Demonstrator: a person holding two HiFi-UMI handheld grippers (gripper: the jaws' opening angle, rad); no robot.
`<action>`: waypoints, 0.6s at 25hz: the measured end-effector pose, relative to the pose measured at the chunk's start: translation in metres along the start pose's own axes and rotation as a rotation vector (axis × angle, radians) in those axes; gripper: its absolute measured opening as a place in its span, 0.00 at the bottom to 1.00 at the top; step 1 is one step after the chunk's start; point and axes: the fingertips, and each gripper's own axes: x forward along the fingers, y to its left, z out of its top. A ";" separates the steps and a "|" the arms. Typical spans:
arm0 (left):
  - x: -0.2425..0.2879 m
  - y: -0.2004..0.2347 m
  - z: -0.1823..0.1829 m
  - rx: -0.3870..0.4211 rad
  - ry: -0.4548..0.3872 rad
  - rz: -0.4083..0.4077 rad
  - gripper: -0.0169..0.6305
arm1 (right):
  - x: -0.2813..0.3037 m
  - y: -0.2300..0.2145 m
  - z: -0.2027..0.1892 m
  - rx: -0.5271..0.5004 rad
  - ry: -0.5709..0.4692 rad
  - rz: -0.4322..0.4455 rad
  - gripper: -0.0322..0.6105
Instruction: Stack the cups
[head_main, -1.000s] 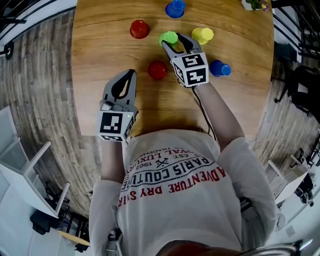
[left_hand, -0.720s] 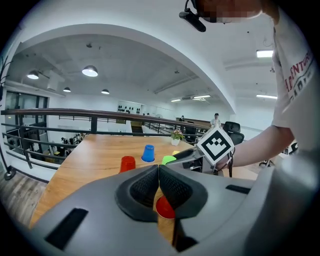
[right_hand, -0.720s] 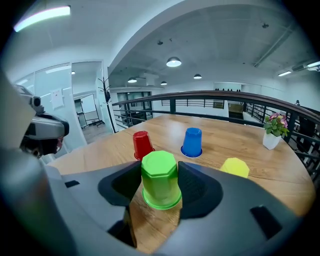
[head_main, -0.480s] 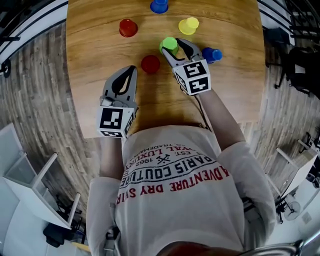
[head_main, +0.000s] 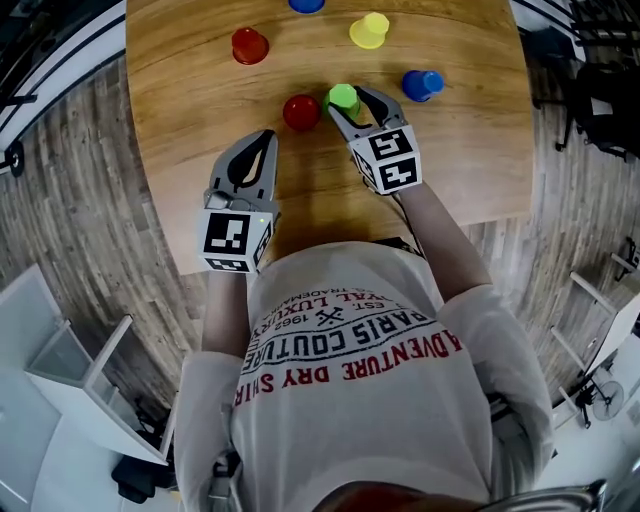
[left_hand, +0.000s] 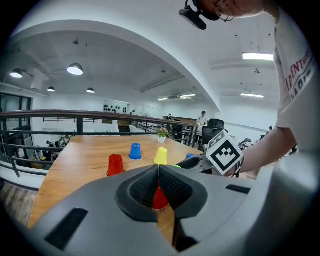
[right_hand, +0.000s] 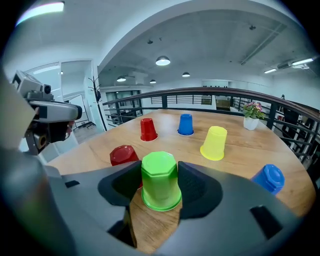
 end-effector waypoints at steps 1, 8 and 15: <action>-0.002 0.000 -0.002 0.000 0.002 -0.002 0.05 | 0.000 0.002 -0.002 0.004 0.002 -0.002 0.43; -0.013 0.004 -0.013 -0.008 0.010 -0.007 0.05 | 0.001 0.009 -0.014 0.010 0.039 -0.028 0.43; -0.016 0.009 -0.011 -0.009 0.005 -0.022 0.05 | -0.001 0.010 -0.012 0.050 0.028 -0.043 0.43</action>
